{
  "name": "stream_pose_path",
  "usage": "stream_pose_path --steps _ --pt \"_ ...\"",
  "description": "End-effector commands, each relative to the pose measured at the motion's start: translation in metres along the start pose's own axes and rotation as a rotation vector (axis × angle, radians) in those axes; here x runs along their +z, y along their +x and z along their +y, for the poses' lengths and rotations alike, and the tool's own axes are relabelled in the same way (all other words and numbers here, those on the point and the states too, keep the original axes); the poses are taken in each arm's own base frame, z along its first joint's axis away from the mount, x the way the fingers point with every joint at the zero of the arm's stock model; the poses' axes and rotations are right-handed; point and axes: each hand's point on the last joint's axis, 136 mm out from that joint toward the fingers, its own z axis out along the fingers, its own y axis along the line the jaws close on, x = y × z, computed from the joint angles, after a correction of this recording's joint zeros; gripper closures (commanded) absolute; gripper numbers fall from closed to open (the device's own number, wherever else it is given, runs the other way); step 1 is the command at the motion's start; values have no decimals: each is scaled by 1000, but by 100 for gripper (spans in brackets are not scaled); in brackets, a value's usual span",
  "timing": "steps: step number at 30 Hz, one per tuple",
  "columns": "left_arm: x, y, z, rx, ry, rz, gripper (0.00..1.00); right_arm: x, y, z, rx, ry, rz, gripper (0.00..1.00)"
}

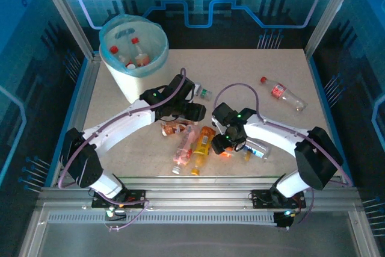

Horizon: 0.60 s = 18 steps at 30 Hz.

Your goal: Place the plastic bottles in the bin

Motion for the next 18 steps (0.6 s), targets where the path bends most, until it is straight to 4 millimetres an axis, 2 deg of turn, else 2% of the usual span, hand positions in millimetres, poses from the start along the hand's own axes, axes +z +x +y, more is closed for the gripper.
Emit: stream_pose_path --steps 1,7,11,15,18 --pt "-5 -2 1 -20 0 -22 38 10 4 -2 -21 51 25 25" --pt "-5 -2 1 -20 3 -24 38 17 8 0 -52 91 57 22" --pt "-6 -4 0 -14 3 -27 38 17 9 0 -53 94 61 30" --pt "-15 -9 -3 -8 15 -43 38 4 10 1 -52 97 40 37" --pt "-30 -19 -10 2 39 -81 38 -15 11 -1 -41 100 0 40"
